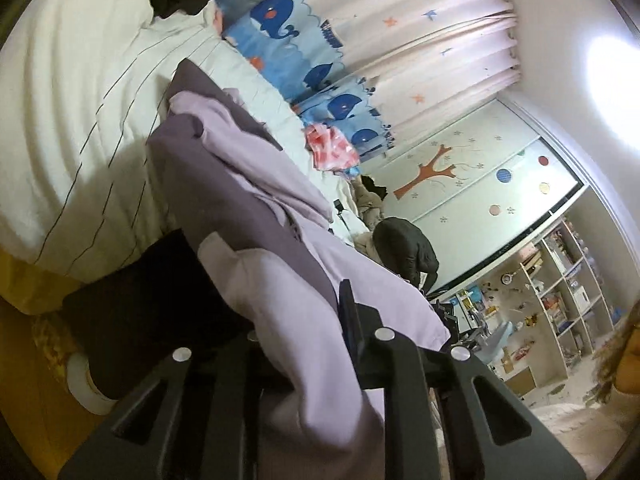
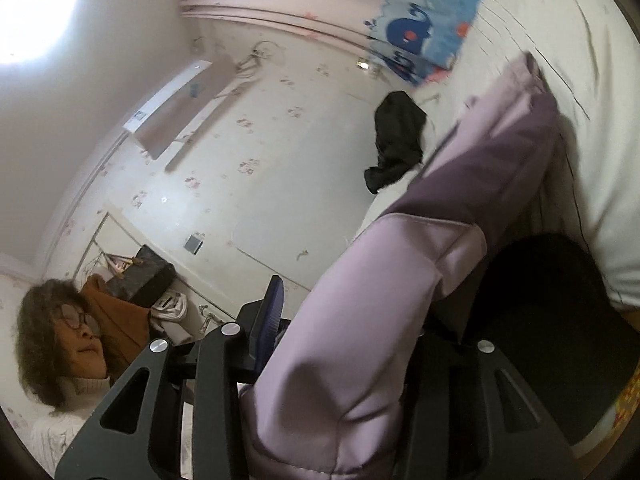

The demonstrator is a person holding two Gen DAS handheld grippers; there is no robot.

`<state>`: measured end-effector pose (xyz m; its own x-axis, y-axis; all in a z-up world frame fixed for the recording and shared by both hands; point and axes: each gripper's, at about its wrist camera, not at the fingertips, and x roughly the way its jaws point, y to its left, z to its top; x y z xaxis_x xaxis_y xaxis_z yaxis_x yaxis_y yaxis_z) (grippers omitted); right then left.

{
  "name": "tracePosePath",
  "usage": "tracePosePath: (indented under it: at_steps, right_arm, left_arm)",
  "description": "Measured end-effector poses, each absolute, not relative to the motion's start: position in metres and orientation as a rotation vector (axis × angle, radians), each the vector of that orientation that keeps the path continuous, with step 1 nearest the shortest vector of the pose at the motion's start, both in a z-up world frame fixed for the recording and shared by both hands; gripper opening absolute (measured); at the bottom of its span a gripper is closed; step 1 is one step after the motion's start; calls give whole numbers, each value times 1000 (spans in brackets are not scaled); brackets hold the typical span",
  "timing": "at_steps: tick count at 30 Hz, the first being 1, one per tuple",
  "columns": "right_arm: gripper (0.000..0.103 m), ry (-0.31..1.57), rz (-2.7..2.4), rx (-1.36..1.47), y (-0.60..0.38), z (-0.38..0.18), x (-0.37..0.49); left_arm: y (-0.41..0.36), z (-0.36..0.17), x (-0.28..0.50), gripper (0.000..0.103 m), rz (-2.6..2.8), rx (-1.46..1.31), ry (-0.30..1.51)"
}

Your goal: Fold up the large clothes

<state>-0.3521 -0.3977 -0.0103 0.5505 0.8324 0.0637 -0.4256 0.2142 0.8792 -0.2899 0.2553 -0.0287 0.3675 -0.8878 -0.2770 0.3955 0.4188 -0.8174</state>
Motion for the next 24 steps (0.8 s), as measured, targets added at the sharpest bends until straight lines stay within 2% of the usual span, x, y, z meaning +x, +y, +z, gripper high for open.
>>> tracePosePath:
  at_steps: [8,24]
  right_arm:
    - [38,535,901,1090,-399,-46,-355]
    - [38,347,960,1081,-410,16,-293]
  left_arm:
    - [272,-86,-287,19,-861,-823,944]
    - [271,-12,-223,19,-881,-912,719]
